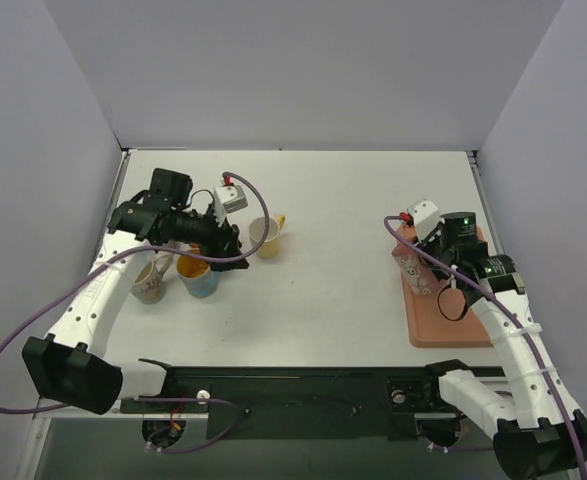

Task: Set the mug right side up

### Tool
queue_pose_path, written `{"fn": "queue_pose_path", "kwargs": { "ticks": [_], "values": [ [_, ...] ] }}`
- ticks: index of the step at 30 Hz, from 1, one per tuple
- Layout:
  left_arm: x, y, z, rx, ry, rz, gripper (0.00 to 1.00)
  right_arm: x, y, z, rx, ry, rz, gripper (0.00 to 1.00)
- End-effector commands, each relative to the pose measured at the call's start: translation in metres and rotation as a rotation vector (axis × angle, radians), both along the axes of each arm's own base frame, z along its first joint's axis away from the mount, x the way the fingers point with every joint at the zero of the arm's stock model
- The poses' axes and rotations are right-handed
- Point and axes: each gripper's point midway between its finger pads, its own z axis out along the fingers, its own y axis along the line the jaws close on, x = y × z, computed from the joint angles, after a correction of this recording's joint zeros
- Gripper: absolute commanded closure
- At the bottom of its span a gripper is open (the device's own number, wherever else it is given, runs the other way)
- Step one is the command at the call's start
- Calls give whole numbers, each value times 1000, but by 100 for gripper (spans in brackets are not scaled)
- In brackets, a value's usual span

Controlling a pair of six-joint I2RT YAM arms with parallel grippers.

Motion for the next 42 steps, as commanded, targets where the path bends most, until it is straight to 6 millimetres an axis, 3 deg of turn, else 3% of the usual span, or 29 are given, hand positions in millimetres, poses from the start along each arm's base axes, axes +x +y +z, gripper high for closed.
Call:
{"fn": "queue_pose_path", "kwargs": {
  "ticks": [1,4,7,10,12,16,21,27,30,34,38,40,42],
  "values": [
    [-26,-39,32,-49,-112,-207,27,10,46,60,156,-187,198,100],
    [-30,-62,51,-104,-192,-259,26,7,77,77,223,-229,307,100],
    [-36,-82,75,-170,-288,-297,17,6,117,90,337,-254,450,100],
    [-43,-94,98,-206,-385,-329,14,4,153,99,444,-249,558,100],
    [-48,-101,99,-209,-364,-361,14,5,174,108,510,-270,613,100],
    [-39,-109,78,-194,-332,-345,13,5,210,125,636,-321,703,100],
    [-36,-121,64,-156,-332,-356,13,-4,242,126,679,-295,793,100],
    [-27,-124,51,-99,-355,-348,13,-7,261,117,671,-264,838,100],
    [-25,-123,39,-79,-356,-345,13,-7,265,122,687,-281,851,100],
    [-38,-123,17,-80,-287,-387,13,-5,268,123,688,-293,852,100],
    [-57,-131,13,-130,-233,-451,15,-2,270,126,695,-312,856,100],
    [-61,-135,16,-168,-217,-460,19,0,272,125,705,-316,854,100],
    [-61,-138,20,-191,-201,-437,42,-1,273,121,711,-303,847,100]
  ]
}}
